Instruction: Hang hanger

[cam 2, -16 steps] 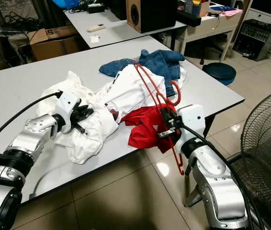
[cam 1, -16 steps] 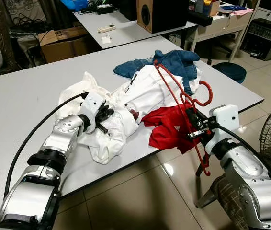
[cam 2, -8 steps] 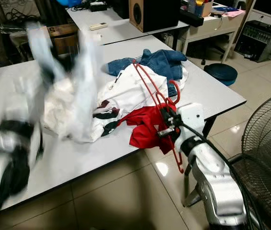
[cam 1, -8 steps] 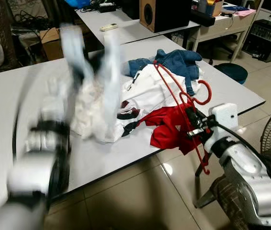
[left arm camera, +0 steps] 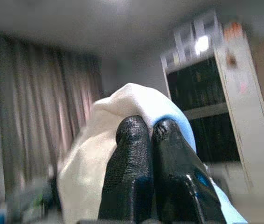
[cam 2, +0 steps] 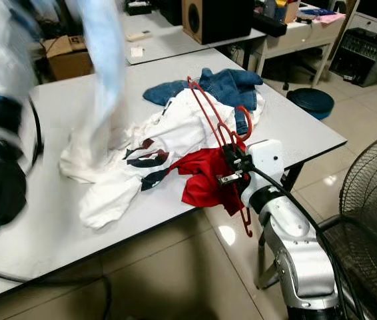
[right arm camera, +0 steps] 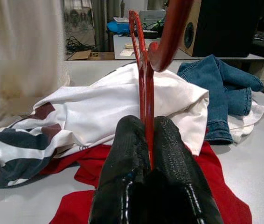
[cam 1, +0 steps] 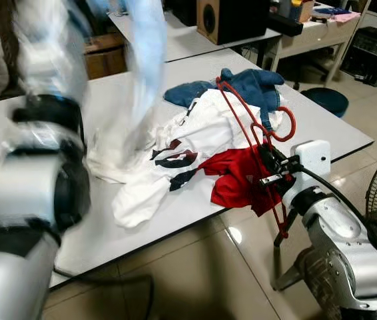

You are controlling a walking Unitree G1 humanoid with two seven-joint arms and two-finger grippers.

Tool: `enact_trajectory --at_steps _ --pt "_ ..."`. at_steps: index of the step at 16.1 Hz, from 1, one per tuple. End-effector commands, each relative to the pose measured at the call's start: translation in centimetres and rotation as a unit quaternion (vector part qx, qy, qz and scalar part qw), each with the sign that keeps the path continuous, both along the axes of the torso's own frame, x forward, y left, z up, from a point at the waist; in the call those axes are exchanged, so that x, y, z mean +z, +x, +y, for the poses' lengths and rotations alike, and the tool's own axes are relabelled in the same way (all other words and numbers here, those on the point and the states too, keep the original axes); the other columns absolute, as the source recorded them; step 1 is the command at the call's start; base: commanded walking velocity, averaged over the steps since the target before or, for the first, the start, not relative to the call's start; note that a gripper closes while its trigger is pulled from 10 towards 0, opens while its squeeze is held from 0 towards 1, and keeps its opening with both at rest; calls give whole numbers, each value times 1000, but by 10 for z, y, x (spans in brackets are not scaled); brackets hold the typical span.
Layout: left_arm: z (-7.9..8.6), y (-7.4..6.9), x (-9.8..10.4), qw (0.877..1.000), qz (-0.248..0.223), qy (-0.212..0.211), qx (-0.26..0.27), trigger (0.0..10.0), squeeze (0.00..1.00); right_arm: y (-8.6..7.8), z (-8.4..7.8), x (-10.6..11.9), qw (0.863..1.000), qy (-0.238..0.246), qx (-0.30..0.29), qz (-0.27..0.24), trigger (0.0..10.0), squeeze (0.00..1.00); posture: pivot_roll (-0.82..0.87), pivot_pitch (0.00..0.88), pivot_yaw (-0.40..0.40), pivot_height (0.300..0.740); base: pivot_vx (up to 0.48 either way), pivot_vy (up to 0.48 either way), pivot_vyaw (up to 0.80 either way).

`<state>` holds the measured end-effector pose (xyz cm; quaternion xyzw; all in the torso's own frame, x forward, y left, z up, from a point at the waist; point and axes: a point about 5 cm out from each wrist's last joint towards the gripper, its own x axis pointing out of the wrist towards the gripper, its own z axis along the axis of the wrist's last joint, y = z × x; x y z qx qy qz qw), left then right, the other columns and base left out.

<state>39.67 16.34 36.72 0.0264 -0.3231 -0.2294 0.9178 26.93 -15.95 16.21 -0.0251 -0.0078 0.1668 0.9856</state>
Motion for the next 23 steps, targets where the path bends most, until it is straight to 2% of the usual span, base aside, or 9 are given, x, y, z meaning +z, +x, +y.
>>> enact_trajectory --at_steps 1,2,7,8,9,10,18,19,23 --pt "-4 1 -10 999 9 46 2 0 0 -2 -2 4 1000 -1 -6 -15 10000 0 -76 0 84 740 0 0 0" --pt "-14 1 -52 990 58 130 -11 0 0 -3 -4 4 1000 -1 -8 -14 10000 0 -72 0 76 740 0 0 0" --pt "-47 -10 -116 975 143 152 -70 353 0 2 -7 9 999 4 -31 -28 10000 0 -65 0 59 740 0 0 0" --pt "-59 -13 -127 970 172 143 -96 10000 0 6 -13 12 998 12 -56 -35 10000 0 -65 0 57 740 0 0 0" --pt "-70 -18 -131 964 180 146 -129 10000 0 7 -18 14 997 18 -71 -38 10000 0 -70 0 62 740 0 0 0" --pt "-81 -23 -134 957 192 151 -155 10000 1000 6 -21 15 996 18 -78 -41 10000 0 -78 0 73 740 0 0 0" --pt "-84 -44 -121 935 190 125 -273 10000 984 -1 -47 23 989 20 -132 -59 10000 0 -89 0 90 740 0 0 0" --pt "-76 -42 -126 936 198 149 -251 10000 0 -1 -55 25 989 12 -136 -62 10000 0 -88 0 88 740 0 0 0" --pt "-36 -43 -185 876 283 354 -164 10000 0 -7 -71 32 993 -31 -100 -53 10000 0 -88 0 82 740 0 0 0"
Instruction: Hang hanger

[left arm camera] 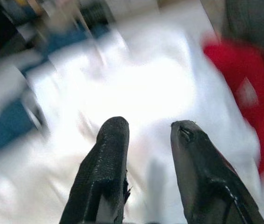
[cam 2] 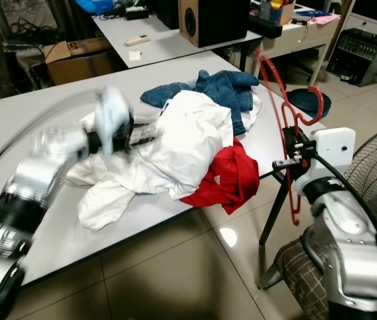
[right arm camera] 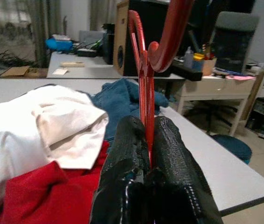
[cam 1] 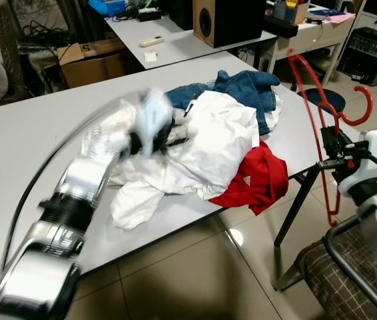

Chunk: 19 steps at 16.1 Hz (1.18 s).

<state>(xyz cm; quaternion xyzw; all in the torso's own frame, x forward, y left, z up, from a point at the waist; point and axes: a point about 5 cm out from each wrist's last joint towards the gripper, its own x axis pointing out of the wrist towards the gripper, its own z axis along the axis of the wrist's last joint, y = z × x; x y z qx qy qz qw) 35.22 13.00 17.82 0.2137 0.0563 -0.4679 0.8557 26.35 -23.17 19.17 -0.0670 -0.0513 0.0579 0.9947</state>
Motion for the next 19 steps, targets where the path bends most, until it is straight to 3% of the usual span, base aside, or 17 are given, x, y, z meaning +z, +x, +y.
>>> enact_trajectory --at_steps 1,3,4,6,7,8,17,19 --pt "-2 -3 -1 1000 5 15 -19 10000 0 -3 2 2 1000 -1 18 4 10000 0 -89 0 80 740 0 0 0" --pt "-7 -9 -12 999 13 19 -23 10000 0 -7 3 2 999 -13 47 13 10000 0 -93 0 78 740 0 0 0" --pt "-15 -7 -27 999 -1 31 -9 10000 0 -10 6 0 997 -19 68 22 10000 0 -100 0 75 740 0 0 0" --pt "-21 -5 -36 999 -17 38 13 10000 0 -12 9 -1 997 -24 75 26 10000 0 -106 0 78 740 0 0 0" --pt "-21 -2 -36 998 -28 35 32 3725 0 -13 10 -1 997 -22 76 26 10000 0 -106 0 78 740 0 0 0" --pt "-21 1 -35 998 -37 34 47 0 0 -13 12 -1 996 -20 78 27 10000 0 -114 0 79 740 0 0 0" --pt "-19 8 -39 994 -72 49 73 0 0 -14 17 -4 995 -22 88 34 10000 0 -113 0 76 740 0 0 0" --pt "-7 19 -23 984 -96 -14 147 0 0 -14 18 -5 995 -23 91 38 10000 0 -113 0 79 740 0 0 0"
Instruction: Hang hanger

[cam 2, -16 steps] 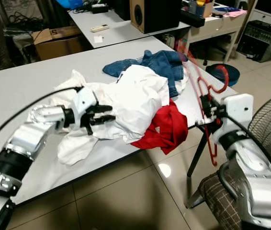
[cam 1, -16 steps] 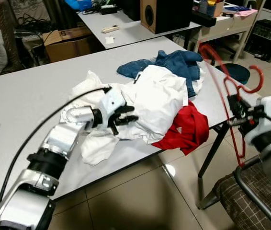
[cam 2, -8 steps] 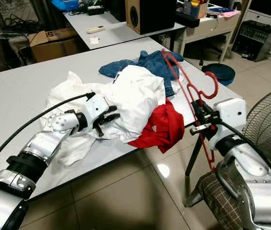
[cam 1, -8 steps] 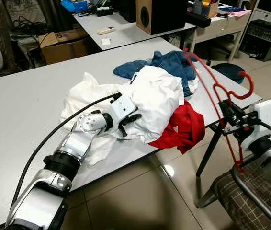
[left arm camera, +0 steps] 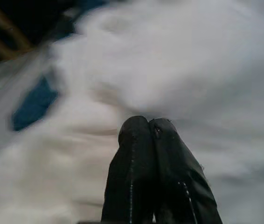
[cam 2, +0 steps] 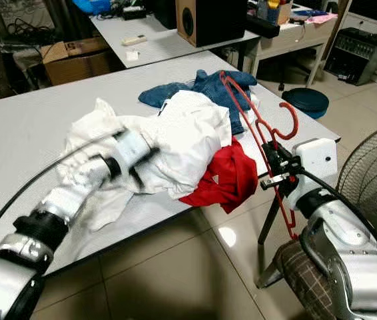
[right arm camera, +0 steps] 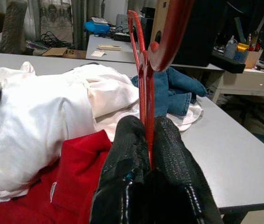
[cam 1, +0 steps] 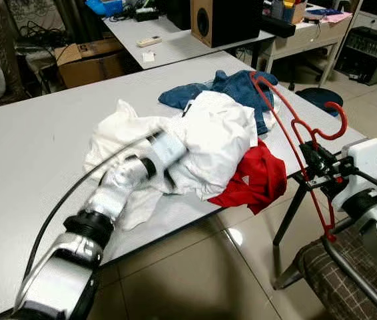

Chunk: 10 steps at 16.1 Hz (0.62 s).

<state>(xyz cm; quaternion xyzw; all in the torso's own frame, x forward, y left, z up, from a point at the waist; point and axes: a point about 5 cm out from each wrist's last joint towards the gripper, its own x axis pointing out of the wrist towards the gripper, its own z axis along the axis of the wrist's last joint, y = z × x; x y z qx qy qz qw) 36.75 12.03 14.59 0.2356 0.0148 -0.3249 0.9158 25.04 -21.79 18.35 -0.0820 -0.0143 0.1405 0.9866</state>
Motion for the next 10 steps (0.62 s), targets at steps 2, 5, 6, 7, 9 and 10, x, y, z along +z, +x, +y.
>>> enact_trajectory --at_steps 2,5,6,7,9,10 --pt "22 7 25 998 -33 -49 39 0 0 -4 6 3 1000 1 20 2 10000 0 -112 0 84 740 0 0 0" --pt "43 -12 30 996 3 -88 -21 4471 0 -7 12 10 999 14 44 -7 10000 0 -107 0 84 740 0 0 0" --pt "48 -17 28 994 9 -105 -7 10000 0 -6 14 8 999 9 39 -10 10000 0 -97 0 82 740 0 0 0" --pt "51 -21 26 992 8 -125 13 10000 0 -5 18 5 999 16 30 -13 10000 0 -97 0 82 740 0 0 0" --pt "52 -30 26 984 -6 -171 41 10000 0 -5 29 -3 999 40 20 -2 10000 0 -81 0 71 740 0 0 0" --pt "49 -39 21 980 -2 -194 51 10000 0 -4 36 -8 998 61 11 8 10000 0 -81 0 71 740 0 480 -781"
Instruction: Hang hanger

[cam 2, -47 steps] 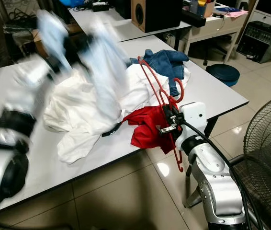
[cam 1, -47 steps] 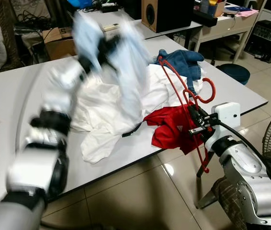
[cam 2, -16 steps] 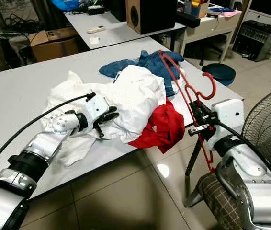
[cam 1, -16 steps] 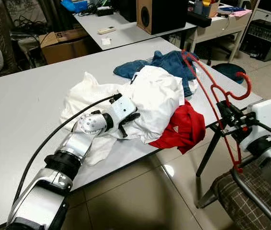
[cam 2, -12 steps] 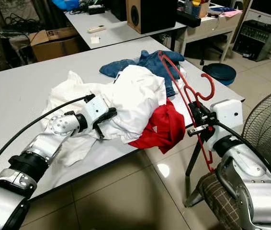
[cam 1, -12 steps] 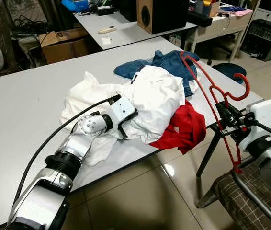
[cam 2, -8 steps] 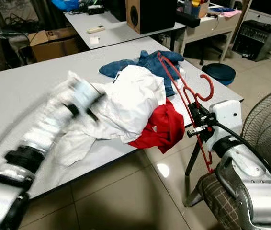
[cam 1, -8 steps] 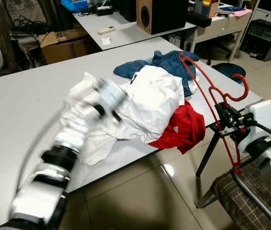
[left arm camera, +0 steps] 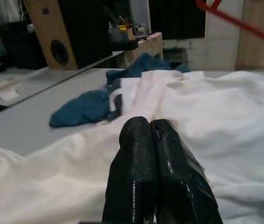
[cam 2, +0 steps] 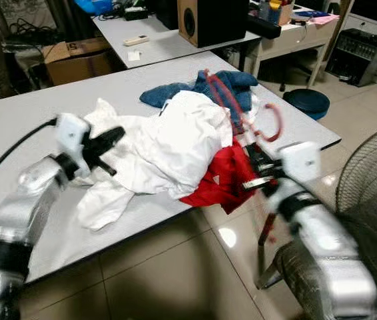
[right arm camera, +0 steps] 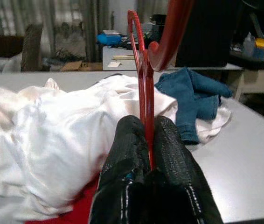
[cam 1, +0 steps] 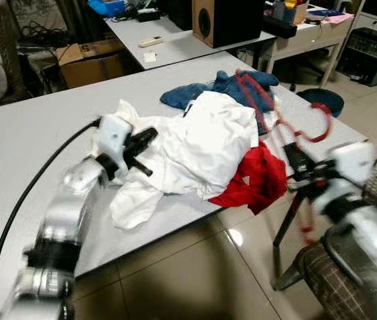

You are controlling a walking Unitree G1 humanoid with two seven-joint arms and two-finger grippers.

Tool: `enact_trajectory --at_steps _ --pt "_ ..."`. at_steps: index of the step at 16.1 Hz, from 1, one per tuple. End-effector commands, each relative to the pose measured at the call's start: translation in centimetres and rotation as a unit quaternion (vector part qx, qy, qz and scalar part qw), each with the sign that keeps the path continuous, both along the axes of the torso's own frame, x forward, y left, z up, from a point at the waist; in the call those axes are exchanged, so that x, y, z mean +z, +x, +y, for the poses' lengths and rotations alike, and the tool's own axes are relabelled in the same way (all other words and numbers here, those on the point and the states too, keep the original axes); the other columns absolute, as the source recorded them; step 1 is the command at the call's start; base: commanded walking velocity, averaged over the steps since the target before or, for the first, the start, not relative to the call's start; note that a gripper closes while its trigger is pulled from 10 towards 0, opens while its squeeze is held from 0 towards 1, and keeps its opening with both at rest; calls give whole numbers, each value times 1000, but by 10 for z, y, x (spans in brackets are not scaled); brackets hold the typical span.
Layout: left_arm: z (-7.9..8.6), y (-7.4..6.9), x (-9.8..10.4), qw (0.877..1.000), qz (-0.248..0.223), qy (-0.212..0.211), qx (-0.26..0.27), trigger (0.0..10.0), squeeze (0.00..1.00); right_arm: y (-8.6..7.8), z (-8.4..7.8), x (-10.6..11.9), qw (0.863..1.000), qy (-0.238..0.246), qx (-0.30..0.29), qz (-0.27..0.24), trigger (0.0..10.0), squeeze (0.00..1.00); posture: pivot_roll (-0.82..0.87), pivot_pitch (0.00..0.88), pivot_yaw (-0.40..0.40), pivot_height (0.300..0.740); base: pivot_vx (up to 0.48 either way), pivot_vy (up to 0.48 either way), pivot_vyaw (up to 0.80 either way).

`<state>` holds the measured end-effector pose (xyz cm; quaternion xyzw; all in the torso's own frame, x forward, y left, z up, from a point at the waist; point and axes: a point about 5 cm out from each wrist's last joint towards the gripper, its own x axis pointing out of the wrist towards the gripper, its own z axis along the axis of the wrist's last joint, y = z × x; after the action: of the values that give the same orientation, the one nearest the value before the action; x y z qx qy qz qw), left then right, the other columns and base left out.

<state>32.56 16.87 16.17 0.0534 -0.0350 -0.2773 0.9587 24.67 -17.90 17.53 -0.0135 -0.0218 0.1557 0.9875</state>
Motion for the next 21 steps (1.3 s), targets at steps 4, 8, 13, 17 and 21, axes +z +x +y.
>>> enact_trajectory --at_steps 4,8,13,17,21 --pt "-3 -9 -7 999 -3 44 33 10000 0 1 6 -4 1000 6 -15 4 10000 0 -75 0 67 740 0 360 -588" --pt "-4 -8 -12 996 10 43 77 10000 0 0 5 -2 1000 4 -23 -6 10000 0 -69 0 72 740 0 -356 0" --pt "5 -6 -35 989 95 93 61 10000 1000 -3 -8 -2 999 -30 -9 7 10000 0 -79 0 78 740 0 0 0" --pt "9 -28 -45 973 171 145 -55 10000 1000 -13 -13 -4 996 -65 43 35 10000 0 -91 0 86 740 0 0 0" --pt "23 -35 -48 953 194 222 -73 10000 0 -15 -12 -9 994 -74 68 52 10000 0 -88 0 69 740 0 0 0"
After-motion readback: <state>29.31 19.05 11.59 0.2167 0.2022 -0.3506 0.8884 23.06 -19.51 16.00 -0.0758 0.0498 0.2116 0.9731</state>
